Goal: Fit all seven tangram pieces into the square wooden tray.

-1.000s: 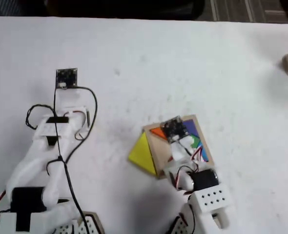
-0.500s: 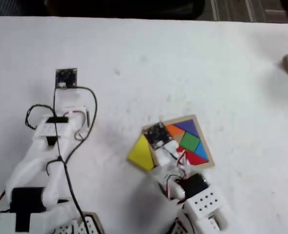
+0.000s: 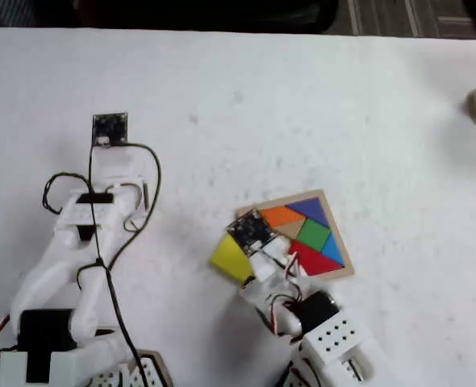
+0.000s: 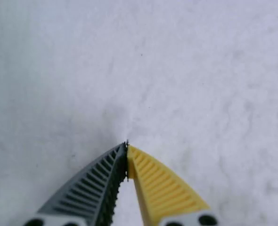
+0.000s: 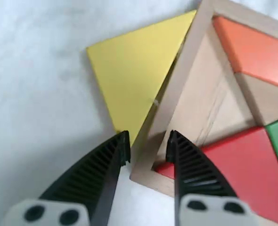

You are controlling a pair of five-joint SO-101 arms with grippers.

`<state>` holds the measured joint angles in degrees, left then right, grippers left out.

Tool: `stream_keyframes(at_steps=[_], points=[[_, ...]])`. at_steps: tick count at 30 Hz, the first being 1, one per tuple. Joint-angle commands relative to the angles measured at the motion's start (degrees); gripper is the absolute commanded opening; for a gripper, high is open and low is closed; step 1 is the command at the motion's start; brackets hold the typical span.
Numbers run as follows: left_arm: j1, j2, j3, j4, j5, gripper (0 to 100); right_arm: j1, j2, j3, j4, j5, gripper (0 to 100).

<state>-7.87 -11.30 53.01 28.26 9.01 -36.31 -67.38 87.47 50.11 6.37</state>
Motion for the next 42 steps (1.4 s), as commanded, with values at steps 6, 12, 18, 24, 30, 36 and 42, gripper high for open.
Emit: stream_keyframes(at_steps=[6,12,18,24,30,36,42], points=[[0.2,-0.8,-2.3,0.3,0.2,2,4.4,-0.5,-0.8,-0.1,-0.8,13.4],[0.2,-0.8,-2.3,0.4,0.2,2,5.7,8.3,-2.5,-3.3,1.4,13.4],[0.2,-0.8,-2.3,0.4,0.2,2,5.8,21.9,-8.8,-4.6,3.3,13.4],[0.2,-0.8,-2.3,0.3,0.2,2,4.0,23.8,-10.8,-4.5,-0.2,13.4],[0.2,-0.8,-2.3,0.3,0.2,2,6.6,24.4,-10.7,-5.8,-1.6,11.9],[0.3,-0.8,-2.3,0.4,0.2,2,19.2,24.4,-10.7,-10.8,-1.5,3.4],[4.5,-1.4,0.4,0.1,0.2,2,25.5,24.4,-10.8,-11.6,-1.5,1.7]])
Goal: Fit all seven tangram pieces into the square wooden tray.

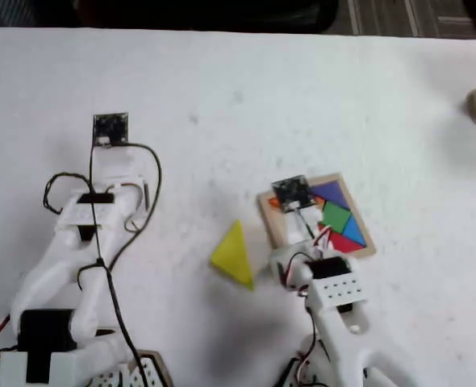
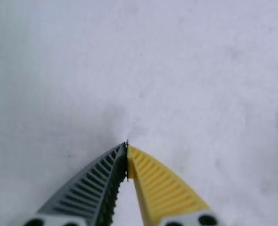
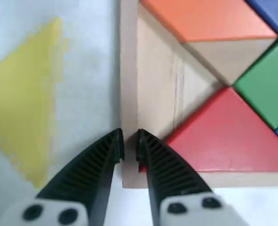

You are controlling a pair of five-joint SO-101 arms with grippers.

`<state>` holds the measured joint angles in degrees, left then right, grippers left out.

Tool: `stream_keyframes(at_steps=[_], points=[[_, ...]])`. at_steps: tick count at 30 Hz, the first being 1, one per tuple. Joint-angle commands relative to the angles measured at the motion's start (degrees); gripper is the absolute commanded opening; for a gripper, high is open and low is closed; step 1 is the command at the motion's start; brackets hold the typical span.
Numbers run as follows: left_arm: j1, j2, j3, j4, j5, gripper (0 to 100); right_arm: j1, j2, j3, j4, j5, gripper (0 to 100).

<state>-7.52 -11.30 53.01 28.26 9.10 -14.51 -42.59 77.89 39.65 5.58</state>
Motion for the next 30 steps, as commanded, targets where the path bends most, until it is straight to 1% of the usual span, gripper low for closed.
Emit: stream_keyframes(at_steps=[1,4,7,10,12,16,18,20,23,25,27,30], points=[[5.5,-1.4,0.9,0.1,0.1,2,4.7,-0.4,-1.2,-1.9,-0.7,2.0],[8.7,-1.5,1.7,0.4,0.1,2,6.5,-0.8,-1.2,-2.8,-0.7,2.9],[9.7,-1.6,1.3,0.4,0.1,2,6.5,-0.9,-1.2,-2.2,-1.1,11.7],[10.6,-5.6,1.7,2.1,0.1,3,6.5,-0.9,-1.1,-2.1,-1.1,19.5],[14.5,-9.0,1.8,7.0,0.2,5,6.5,-0.8,-1.1,-1.7,-1.1,19.3],[26.2,-14.4,1.8,19.0,0.8,16,6.5,-0.8,-1.1,-2.1,-1.1,13.9],[31.7,-15.1,2.7,21.5,3.8,21,6.5,-0.8,-1.1,-2.2,-1.1,12.2],[35.3,-14.4,4.4,20.3,8.0,25,6.5,-0.8,-1.1,-2.2,-0.9,11.9],[35.7,-11.6,5.3,15.5,9.3,28,6.5,-0.9,-1.1,-2.2,-0.8,11.9],[36.1,-8.0,4.3,14.2,9.6,28,6.5,-0.9,-1.1,-2.2,-0.8,11.9],[36.1,-4.2,1.1,15.6,9.8,28,6.5,-0.9,-1.1,-2.3,-0.8,11.9],[34.8,1.5,-4.0,19.1,13.1,28,6.5,-0.5,-1.1,-3.9,-0.7,11.9]])
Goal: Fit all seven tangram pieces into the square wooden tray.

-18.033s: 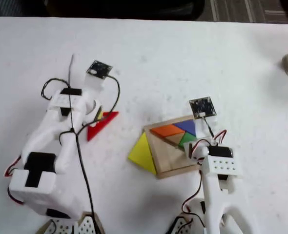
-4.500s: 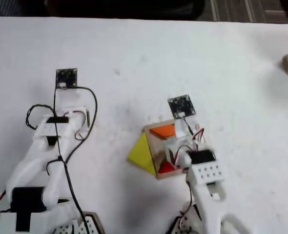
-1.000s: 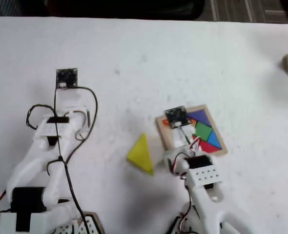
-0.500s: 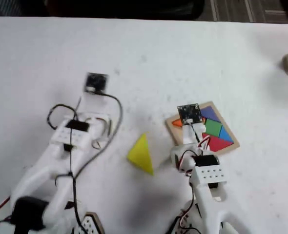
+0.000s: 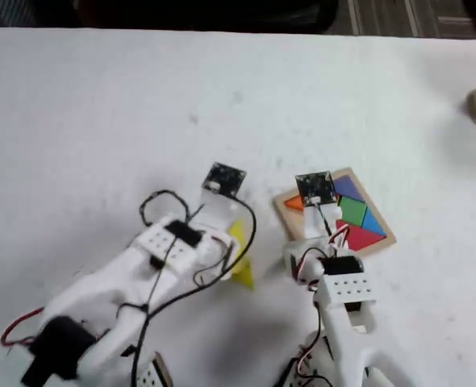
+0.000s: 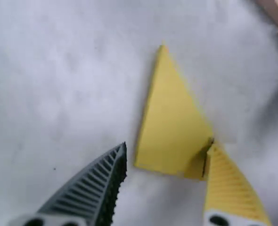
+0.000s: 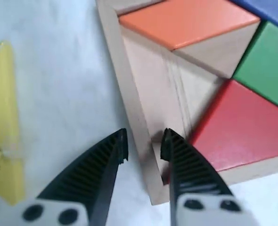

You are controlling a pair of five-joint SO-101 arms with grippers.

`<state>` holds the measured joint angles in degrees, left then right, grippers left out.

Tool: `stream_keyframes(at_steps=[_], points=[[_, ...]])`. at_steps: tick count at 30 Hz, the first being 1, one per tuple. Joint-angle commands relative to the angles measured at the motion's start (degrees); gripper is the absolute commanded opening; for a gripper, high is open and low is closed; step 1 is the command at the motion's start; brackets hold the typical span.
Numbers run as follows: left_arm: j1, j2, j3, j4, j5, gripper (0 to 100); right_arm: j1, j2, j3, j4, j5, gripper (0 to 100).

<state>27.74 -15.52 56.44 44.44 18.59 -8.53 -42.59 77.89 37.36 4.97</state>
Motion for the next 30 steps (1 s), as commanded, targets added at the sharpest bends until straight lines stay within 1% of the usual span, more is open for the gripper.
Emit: stream_keyframes(at_steps=[1,5,10,15,21,27,30], points=[[-0.7,7.6,-9.1,3.9,4.4,28,0.5,-0.5,-1.1,-1.6,-0.1,11.9],[0.0,14.3,-15.2,8.5,5.2,28,-1.2,-0.5,-1.1,-2.1,-0.1,11.9],[1.7,19.2,-20.1,11.7,10.4,28,-1.5,-0.5,-1.1,-2.1,-0.1,11.9],[-0.2,19.6,-20.3,12.7,10.6,28,-1.5,-0.5,-1.1,-2.1,-0.1,11.9],[-5.7,19.5,-20.9,17.8,10.6,28,-1.5,-0.5,-0.9,-3.6,-0.1,11.9],[-3.2,19.2,-21.1,20.7,11.1,28,-1.5,-0.5,-0.9,-3.6,0.0,11.9],[-4.1,19.0,-21.1,20.8,11.2,28,-1.5,-0.5,-0.9,-3.6,0.0,11.9]])
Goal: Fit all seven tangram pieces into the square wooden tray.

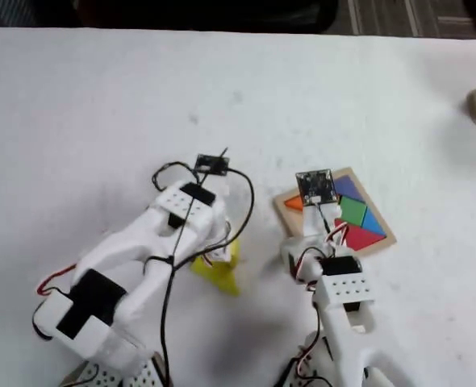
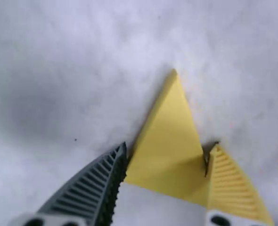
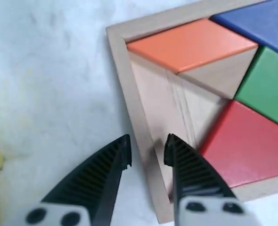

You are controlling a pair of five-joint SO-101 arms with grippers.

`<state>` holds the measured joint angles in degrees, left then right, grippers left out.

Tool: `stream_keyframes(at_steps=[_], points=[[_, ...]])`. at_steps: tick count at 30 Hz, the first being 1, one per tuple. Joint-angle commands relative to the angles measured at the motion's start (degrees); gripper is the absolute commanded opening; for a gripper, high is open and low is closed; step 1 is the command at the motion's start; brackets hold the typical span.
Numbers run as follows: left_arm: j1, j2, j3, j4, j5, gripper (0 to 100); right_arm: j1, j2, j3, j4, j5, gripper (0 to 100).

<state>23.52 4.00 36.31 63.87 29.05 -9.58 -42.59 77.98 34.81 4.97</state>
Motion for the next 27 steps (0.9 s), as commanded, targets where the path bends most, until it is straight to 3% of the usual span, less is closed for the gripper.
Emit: stream_keyframes(at_steps=[1,7,16,23,27], points=[[-0.9,-0.7,-1.0,1.5,0.7,28,-0.4,-0.5,-0.9,-1.0,0.0,11.9],[-10.2,-5.1,-0.2,3.3,-2.9,28,-0.1,-0.5,-0.8,-0.9,2.1,11.9],[-9.1,-34.7,20.0,-1.3,-3.8,28,0.0,-0.4,-0.7,-0.7,2.6,11.7],[-8.6,-36.4,25.4,-1.6,-3.5,27,0.6,-0.4,-0.3,-0.9,2.6,11.8],[-7.6,-32.9,25.1,-5.0,-3.7,11,0.6,-0.4,-0.3,-1.0,2.7,11.8]])
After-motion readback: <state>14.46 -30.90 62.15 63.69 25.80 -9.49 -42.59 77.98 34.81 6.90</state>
